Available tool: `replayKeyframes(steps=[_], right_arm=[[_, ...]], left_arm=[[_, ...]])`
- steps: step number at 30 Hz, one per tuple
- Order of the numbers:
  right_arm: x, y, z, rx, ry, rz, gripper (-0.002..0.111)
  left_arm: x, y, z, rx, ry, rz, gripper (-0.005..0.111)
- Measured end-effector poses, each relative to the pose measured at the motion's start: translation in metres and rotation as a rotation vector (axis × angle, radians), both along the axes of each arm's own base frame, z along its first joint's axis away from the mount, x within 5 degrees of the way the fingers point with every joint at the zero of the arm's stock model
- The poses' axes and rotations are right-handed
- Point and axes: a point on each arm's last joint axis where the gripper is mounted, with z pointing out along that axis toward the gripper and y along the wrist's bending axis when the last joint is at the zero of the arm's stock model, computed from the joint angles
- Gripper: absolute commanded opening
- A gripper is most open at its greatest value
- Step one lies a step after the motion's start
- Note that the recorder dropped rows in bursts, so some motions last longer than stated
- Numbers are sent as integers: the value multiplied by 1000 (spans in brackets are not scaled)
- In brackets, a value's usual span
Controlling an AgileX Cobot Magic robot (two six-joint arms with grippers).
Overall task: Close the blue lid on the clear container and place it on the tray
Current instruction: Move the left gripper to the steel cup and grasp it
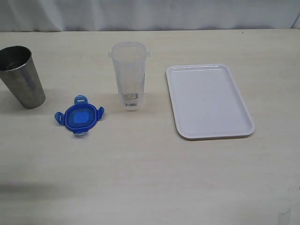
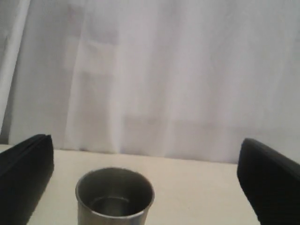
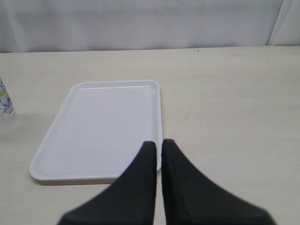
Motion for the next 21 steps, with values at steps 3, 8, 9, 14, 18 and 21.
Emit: replayKeyframes(steps=[3,8,9,14,18,21], right_arm=[[0,0,0,0,0,0,4],[0,0,0,0,0,0,4],[0,0,0,0,0,0,4],[0,0,0,0,0,0,4],[0,0,0,0,0,0,4],[0,0,0,0,0,0,4]], left_arm=[[17,-2,-23,41,83,-13,105],[50,-3,-52,83,178,-25,105],[55,-3,-56,83,193,-26,105],[70,-4,-74,128,245,-31,105],[72,-2,-89,144,298,-15,105],[76,3,-100,133,342,41,105]])
